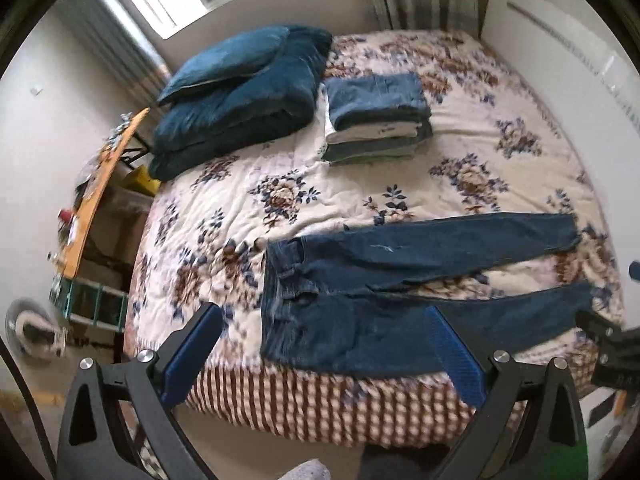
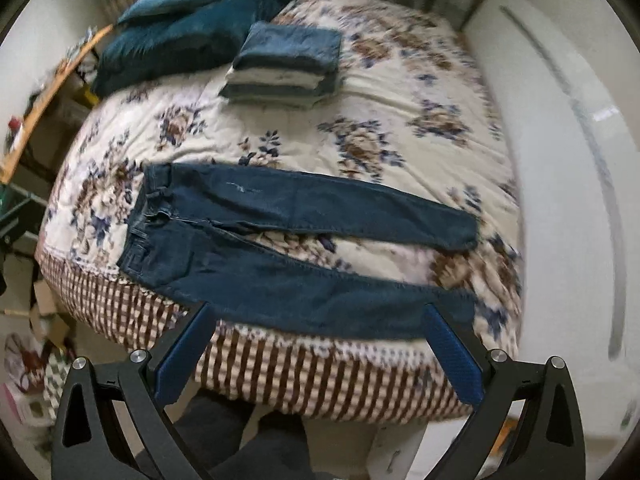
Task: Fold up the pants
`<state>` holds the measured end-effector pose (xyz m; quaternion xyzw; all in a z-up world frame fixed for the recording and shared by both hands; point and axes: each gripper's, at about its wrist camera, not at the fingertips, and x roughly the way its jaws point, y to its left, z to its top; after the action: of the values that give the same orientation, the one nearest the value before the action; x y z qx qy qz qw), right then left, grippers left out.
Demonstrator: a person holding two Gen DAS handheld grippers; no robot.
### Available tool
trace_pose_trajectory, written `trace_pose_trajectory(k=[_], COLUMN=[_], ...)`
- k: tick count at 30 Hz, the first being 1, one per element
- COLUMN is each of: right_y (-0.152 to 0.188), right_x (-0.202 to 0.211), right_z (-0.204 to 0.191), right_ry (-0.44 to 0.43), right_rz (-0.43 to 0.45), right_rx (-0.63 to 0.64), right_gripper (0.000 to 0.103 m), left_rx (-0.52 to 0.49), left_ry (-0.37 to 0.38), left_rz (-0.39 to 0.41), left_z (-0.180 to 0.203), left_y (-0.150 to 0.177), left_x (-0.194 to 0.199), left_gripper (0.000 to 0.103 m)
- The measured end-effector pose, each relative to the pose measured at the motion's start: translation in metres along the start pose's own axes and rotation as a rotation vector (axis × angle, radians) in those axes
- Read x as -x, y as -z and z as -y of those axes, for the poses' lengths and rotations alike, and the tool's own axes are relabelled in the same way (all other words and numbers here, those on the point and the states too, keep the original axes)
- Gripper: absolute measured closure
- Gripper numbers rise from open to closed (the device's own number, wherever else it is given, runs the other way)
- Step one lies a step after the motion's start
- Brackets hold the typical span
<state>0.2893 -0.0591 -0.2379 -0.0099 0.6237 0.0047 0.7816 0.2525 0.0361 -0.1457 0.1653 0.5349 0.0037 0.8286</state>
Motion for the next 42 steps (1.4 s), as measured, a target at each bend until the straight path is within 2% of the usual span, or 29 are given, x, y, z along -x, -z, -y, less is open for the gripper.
trace_pose_trajectory(k=[6,11,16,18,22,25,27,28,29,30,31,32,33,34,35,39,42], right_y=[-0.116,-0.184,-0.221,-0.223,-0.219,-0.217,-0.216,-0.216,-0.215,-0.215,-0.215,-0.214,-0.214,-0.215,-0.215,-0.201,-0.176], right_x=[-0.145,-0.276,-0.402,-0.435,-0.485,-0.512,-0.525,-0.53,-0.533,-0.534,-0.533,-0.528,-0.523,-0.517,-0.506,-0.463,-0.43], right_z=[-0.03,-0.059,-0.083,-0.091,-0.1,-0.101,-0.102,-0.102,-0.102,-0.101,-0.101,-0.101,-0.098,-0.094,-0.085,-0.061,-0.045], right_ry=[0.046,0.045,0.056,0.047,0.008,0.002,-0.022,-0.038,-0.08,-0.108,-0.113,-0.118,-0.119,-0.119,-0.144,-0.223,-0.264], right_rz=[-0.146,-0.232,-0.33,-0.36,-0.442,-0.491,-0.518,-0.53,-0.548,-0.553,-0.541,-0.512,-0.489,-0.467,-0.442,-0.361,-0.32], right_rx=[0.117,0.274,0.438,0.508,0.633,0.713,0.741,0.741,0.726,0.709,0.703,0.708,0.699,0.676,0.638,0.518,0.442], right_gripper=[0.0,0.0,0.0,0.0,0.001,0.001,0.005,0.015,0.034,0.039,0.047,0.06,0.066,0.079,0.088,0.092,0.093], left_rx=[-0.107,-0.22,-0.388,-0.452,-0.575,-0.653,-0.667,-0.662,-0.664,-0.681,-0.707,-0.717,-0.725,-0.716,-0.701,-0.565,-0.387], left_ry=[0.01,0.038,0.106,0.145,0.181,0.23,0.262,0.287,0.309,0.311,0.312,0.303,0.288,0.28,0.275,0.269,0.306], left_rz=[-0.079,-0.194,-0.32,-0.383,-0.449,-0.501,-0.535,-0.549,-0.562,-0.557,-0.543,-0.533,-0.518,-0.497,-0.48,-0.387,-0.343], left_z=[-0.007,0.004,0.03,0.038,0.049,0.056,0.06,0.062,0.065,0.068,0.071,0.072,0.072,0.071,0.07,0.052,0.038], left_y=[-0.062,-0.085,-0.086,-0.082,-0.078,-0.073,-0.072,-0.072,-0.071,-0.069,-0.067,-0.066,-0.065,-0.064,-0.063,-0.063,-0.044], left_x=[-0.135,-0.266,-0.389,-0.428,-0.472,-0.489,-0.498,-0.5,-0.501,-0.498,-0.493,-0.49,-0.484,-0.477,-0.469,-0.42,-0.37], left_gripper=[0.0,0.006,0.023,0.024,0.024,0.024,0.029,0.045,0.053,0.058,0.067,0.077,0.08,0.086,0.089,0.091,0.091])
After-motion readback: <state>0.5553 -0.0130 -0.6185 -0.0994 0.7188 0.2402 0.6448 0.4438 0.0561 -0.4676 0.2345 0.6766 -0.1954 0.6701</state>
